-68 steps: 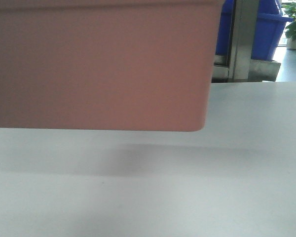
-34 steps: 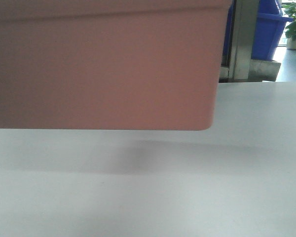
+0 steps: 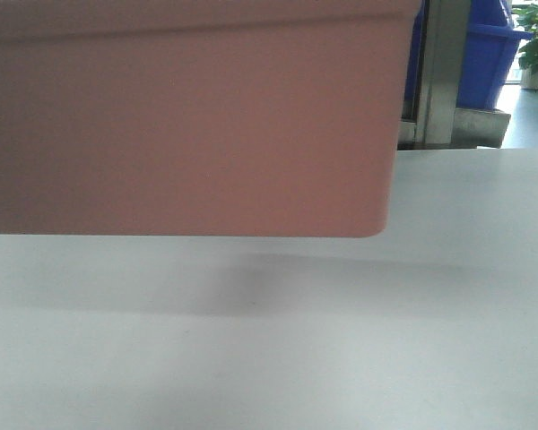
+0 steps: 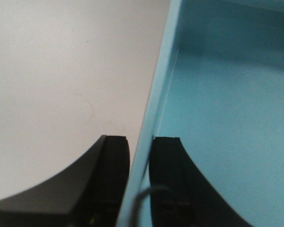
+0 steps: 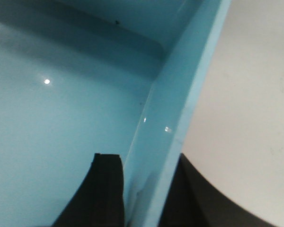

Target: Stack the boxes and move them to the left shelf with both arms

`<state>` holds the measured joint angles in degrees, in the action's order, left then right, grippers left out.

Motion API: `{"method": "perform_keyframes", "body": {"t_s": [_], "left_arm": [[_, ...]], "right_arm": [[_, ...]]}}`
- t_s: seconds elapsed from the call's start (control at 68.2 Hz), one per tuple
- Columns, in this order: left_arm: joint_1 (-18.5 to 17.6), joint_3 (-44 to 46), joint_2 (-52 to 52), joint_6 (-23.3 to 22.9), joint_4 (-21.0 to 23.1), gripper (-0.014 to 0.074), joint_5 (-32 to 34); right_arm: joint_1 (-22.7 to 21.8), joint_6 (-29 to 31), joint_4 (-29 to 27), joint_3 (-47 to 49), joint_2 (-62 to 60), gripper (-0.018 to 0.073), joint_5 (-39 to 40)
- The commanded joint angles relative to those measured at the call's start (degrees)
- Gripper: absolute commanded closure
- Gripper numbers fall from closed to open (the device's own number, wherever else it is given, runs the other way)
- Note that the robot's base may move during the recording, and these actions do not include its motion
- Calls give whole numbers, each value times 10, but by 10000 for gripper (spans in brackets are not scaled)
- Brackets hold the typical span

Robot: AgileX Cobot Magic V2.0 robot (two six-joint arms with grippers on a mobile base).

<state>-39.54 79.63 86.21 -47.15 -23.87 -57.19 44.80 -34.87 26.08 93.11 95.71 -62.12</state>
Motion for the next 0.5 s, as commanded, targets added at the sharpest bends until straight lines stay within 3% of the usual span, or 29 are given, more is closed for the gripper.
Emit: {"method": "perform_keyframes", "body": {"t_s": [0.0, 0.484], "left_arm": [[-23, 27, -21, -3, 30, 599, 131], [-23, 27, -21, -3, 30, 599, 184]], "right_arm": [[12, -13, -35, 21, -22, 523, 122], [12, -13, -35, 21, -22, 523, 125]]}}
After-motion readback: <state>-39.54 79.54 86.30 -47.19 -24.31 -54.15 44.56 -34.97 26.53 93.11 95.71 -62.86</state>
